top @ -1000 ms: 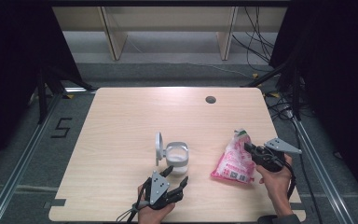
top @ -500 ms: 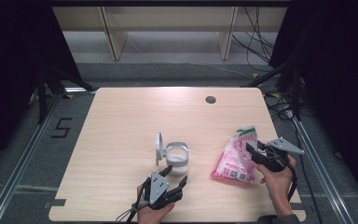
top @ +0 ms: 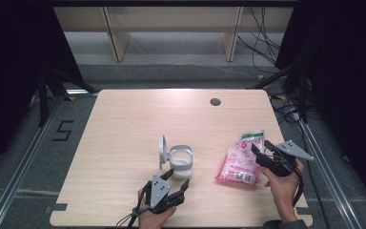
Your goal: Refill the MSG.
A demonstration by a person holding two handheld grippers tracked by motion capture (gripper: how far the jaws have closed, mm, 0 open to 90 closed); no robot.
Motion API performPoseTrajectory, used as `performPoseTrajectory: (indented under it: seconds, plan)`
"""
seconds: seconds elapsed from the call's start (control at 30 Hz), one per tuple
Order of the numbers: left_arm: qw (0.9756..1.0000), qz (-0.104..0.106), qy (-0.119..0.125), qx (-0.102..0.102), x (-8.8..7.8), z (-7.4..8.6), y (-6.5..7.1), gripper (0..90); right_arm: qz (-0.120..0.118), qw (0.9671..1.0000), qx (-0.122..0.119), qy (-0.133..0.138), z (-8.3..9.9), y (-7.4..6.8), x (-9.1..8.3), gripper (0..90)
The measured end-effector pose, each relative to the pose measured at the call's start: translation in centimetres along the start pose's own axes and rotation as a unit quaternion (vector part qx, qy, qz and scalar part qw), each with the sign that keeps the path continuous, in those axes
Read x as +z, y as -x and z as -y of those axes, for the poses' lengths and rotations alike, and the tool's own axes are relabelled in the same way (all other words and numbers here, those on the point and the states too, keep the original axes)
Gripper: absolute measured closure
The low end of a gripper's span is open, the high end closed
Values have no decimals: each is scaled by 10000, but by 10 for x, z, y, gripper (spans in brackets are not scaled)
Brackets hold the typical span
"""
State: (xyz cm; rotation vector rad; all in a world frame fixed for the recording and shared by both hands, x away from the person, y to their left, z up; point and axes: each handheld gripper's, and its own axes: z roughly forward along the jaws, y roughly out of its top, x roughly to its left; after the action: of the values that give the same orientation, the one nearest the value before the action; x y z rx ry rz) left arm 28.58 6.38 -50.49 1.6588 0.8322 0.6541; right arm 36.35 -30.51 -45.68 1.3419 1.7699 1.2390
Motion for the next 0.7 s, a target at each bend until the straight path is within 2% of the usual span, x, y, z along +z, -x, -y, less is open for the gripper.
performPoseTrajectory:
  seconds: [0.07, 0.1, 0.17, 0.2, 0.23, 0.27, 0.3, 0.33, 0.37, 0.4, 0.43, 0.47, 0.5, 0.53, 0.57, 0.6, 0.63, 0.7]
  plan:
    - [10000, 27, 72, 29, 0, 0, -2, 365, -219, 9997, -107, -10, -1, -4, 1, 442]
    - [10000, 27, 72, 29, 0, 0, -2, 365, -220, 9997, 20, 57, 0, -9, 1, 439]
    - [10000, 31, 17, -2, -1, 0, -4, 365, -286, 9996, -58, 63, 0, -11, 2, 436]
    - [10000, 36, -22, -1, -2, 1, -7, 365, -581, 9983, 7, 54, -1, -16, 3, 429]
    - [10000, -1, 4, -62, -3, 1, -7, 365, -685, 9976, -91, 40, -1, -17, 4, 425]
    - [9999, 38, 79, 81, -2, 1, -10, 365, -730, 9973, -94, 19, -1, -22, 4, 422]
    - [9999, 38, 79, 81, -2, 1, -10, 365, -730, 9973, -94, 19, -1, -22, 4, 422]
    - [10000, -28, -12, -82, -5, 0, -9, 365, -873, 9961, -73, -34, 0, -29, 5, 420]
    - [9999, -7, 74, -97, -5, 0, -9, 365, -884, 9961, -25, -65, 1, -32, 5, 416]
    - [9999, -49, 5, -128, -6, 0, -9, 365, -915, 9956, -13, -175, 1, -34, 4, 412]
    - [9999, -35, 13, -120, -7, 0, -9, 365, -1025, 9946, -114, -108, 1, -34, 6, 411]
    - [9999, -34, 3, -122, -7, 0, -9, 365, -1067, 9941, -72, -201, 1, -37, 5, 410]
    - [10000, -27, -6, -86, -7, 0, -10, 365, -1136, 9933, -162, -155, 2, -38, 7, 408]
    - [9999, -28, -6, -122, -7, 0, -10, 365, -1110, 9934, -89, -291, 2, -41, 5, 406]
    - [10000, -32, -26, -51, -8, 0, -11, 365, -1197, 9925, -124, -227, 3, -42, 6, 406]
    - [9999, -25, 43, -96, -7, 0, -12, 365, -1166, 9926, -172, -303, 4, -44, 6, 407]
    - [10000, -64, 13, -46, -9, -1, -13, 365, -1225, 9918, -234, -266, 5, -45, 7, 407]
    - [9999, -96, -4, -134, -12, -2, -14, 365, -1216, 9917, -221, -367, 5, -48, 6, 406]
